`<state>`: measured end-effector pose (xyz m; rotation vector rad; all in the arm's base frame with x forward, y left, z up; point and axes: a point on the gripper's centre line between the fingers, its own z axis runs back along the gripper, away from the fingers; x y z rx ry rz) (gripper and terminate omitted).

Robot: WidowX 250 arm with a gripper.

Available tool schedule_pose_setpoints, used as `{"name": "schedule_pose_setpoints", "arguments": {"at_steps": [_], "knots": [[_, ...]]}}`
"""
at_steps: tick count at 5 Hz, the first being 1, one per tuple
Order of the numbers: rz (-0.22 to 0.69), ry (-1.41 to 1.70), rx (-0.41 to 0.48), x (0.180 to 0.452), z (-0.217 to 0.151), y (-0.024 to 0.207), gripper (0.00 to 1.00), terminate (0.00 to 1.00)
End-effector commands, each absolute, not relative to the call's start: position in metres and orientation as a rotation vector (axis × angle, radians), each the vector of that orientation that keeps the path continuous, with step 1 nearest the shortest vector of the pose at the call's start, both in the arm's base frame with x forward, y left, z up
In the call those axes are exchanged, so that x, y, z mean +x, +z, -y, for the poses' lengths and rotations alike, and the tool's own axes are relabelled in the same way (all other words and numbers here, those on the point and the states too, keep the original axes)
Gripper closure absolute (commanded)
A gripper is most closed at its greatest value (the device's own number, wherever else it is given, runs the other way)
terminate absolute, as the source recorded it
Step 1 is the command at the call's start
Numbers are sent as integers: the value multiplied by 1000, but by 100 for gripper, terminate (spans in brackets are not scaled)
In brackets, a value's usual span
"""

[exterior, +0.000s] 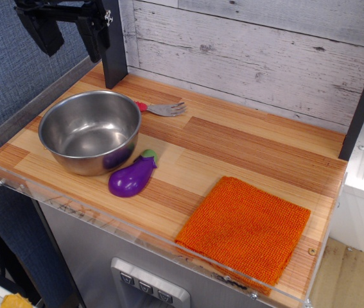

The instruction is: Move the cloth close to the fork.

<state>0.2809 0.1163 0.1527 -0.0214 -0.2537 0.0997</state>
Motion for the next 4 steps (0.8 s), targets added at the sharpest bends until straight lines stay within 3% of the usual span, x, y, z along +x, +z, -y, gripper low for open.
{"name": "schedule_pose_setpoints", "arguments": {"at_steps": [1,2,4], "knots": [[254,100,-21,281,-116,153,0,0],[263,52,-74,274,-90,157,0,0],[226,-66,-85,260,-36,150,0,0]]}}
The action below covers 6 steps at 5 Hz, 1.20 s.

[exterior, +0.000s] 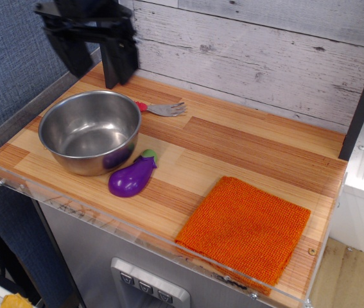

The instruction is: Move the cloth close to the fork.

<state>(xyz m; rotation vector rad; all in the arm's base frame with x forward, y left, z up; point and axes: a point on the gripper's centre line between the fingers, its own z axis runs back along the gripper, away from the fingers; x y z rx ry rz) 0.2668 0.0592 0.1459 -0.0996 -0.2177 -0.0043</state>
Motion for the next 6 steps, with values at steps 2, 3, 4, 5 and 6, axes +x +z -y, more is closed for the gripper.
{"name": "schedule_pose_setpoints", "arguments": {"at_steps": [2,3,4,5,6], "knots": [[178,-256,-89,239,22,119,0,0],[147,-352,-107,227,44,100,0,0],[134,-399,-84,220,52,85,0,0],[142,-440,-70,221,60,71,0,0],[137,-463,-54,226,68,53,0,0]]}}
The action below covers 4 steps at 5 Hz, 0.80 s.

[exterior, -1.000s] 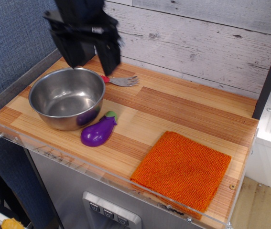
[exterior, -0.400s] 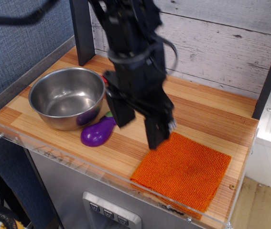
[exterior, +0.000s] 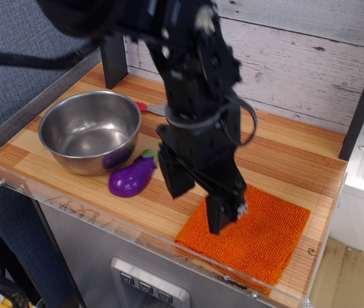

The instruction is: Move the cloth close to the fork.

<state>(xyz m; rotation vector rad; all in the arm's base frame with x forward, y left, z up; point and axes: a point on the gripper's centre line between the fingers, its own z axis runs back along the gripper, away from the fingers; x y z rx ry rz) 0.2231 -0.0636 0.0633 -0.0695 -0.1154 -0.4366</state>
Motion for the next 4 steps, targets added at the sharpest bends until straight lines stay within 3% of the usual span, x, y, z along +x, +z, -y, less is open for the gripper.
{"name": "schedule_pose_setpoints", "arguments": {"at_steps": [1,4], "knots": [[125,-443,-42,235,69,45,0,0],[100,-423,-46,250,85,15,0,0]]}}
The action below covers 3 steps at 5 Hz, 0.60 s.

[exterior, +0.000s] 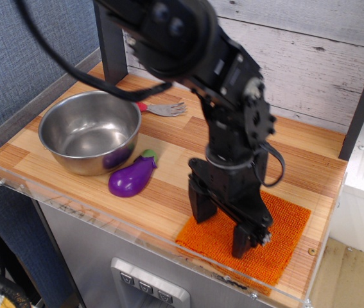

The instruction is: Move the cloth close to the fork.

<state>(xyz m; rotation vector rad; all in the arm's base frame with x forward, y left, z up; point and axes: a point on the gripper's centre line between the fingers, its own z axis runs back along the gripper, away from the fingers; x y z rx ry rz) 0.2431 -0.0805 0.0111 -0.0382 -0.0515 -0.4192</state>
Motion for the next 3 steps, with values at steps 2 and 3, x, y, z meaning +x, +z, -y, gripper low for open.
{"name": "schedule_pose_setpoints", "arguments": {"at_steps": [2,3], "knots": [[116,-406,-41,261,81,16,0,0],[128,-382,-35,269,76,19,0,0]]}}
